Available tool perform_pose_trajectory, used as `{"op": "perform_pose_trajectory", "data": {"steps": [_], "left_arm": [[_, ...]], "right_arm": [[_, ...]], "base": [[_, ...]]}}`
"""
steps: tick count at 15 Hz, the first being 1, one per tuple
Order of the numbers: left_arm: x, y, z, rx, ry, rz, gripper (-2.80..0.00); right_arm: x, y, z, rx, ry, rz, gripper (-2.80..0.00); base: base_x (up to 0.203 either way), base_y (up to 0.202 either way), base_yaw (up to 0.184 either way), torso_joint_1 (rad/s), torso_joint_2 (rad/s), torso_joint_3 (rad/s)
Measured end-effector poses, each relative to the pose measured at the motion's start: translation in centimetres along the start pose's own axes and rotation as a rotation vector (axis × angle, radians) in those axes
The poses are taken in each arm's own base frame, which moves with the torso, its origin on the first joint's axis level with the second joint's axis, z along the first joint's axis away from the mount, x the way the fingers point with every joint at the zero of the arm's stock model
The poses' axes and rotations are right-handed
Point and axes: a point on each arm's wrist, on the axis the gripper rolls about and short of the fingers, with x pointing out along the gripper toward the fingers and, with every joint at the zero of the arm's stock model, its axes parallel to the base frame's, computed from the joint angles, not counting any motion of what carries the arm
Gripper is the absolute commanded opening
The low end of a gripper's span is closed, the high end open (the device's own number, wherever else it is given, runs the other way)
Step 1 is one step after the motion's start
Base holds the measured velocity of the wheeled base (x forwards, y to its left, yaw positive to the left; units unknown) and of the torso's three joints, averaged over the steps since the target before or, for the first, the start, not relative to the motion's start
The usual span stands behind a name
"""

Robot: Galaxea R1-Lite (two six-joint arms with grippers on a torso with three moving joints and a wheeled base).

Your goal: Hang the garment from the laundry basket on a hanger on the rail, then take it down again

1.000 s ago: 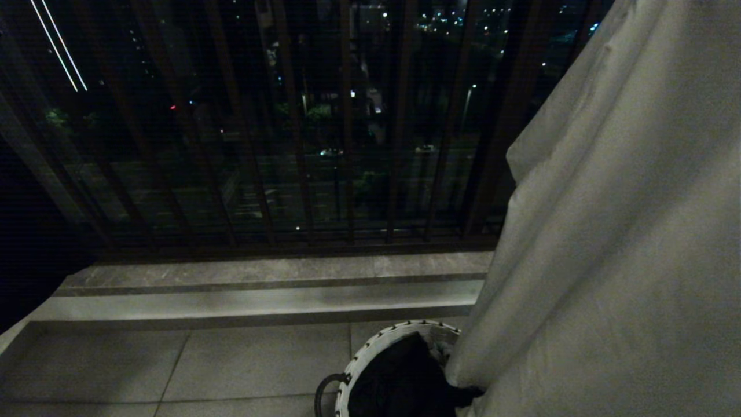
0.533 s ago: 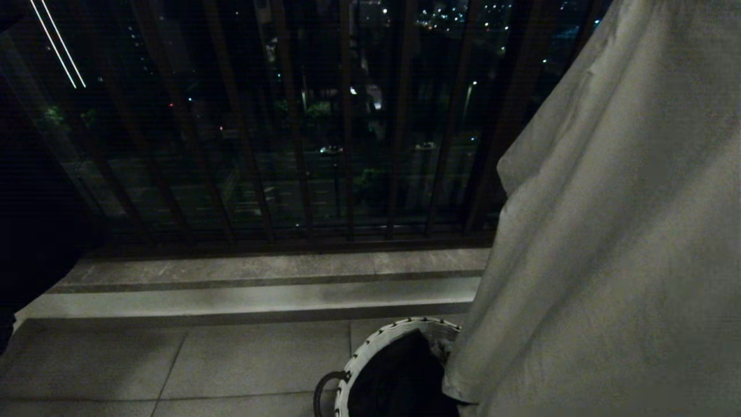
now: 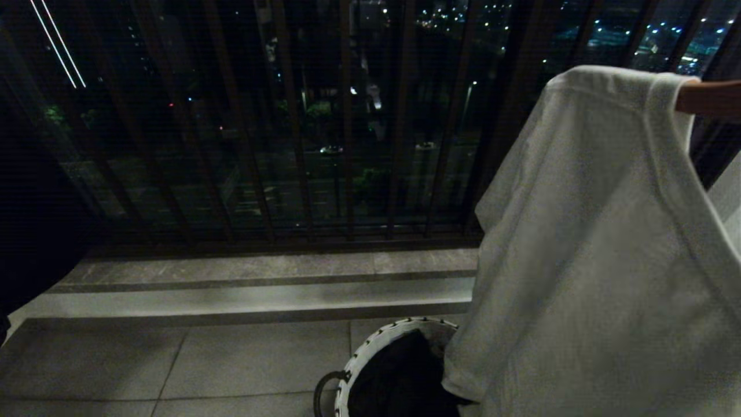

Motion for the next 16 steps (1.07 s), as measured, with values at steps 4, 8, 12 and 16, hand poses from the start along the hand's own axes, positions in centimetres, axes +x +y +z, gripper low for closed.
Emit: {"op": "perform_pose_trajectory", "data": {"steps": [4,8,12,16], "left_arm": [[0.0,0.0,0.0,0.000,0.000,0.000,-2.80],[0.0,0.0,0.0,0.000,0.000,0.000,-2.80],[0.0,0.0,0.0,0.000,0.000,0.000,-2.80],[0.0,0.0,0.0,0.000,0.000,0.000,-2.80]], "right_arm": [[2.5,-3.4,-1.9,0.030,0.038,-0.008,-2.80],[4.9,-7.3,-5.2,0.040,0.152,-0.041,-2.80],[5.3,-11.4,-7.2,0.055,0.202,-0.133,-2.80],[5.0,-13.8,-8.0,0.083,0.221,-0.191,-2.80]], "base": [[0.000,0.000,0.000,0.000,0.00,0.000],[0.000,0.000,0.000,0.000,0.00,0.000],[0.000,0.000,0.000,0.000,0.00,0.000],[0.000,0.000,0.000,0.000,0.00,0.000]]}}
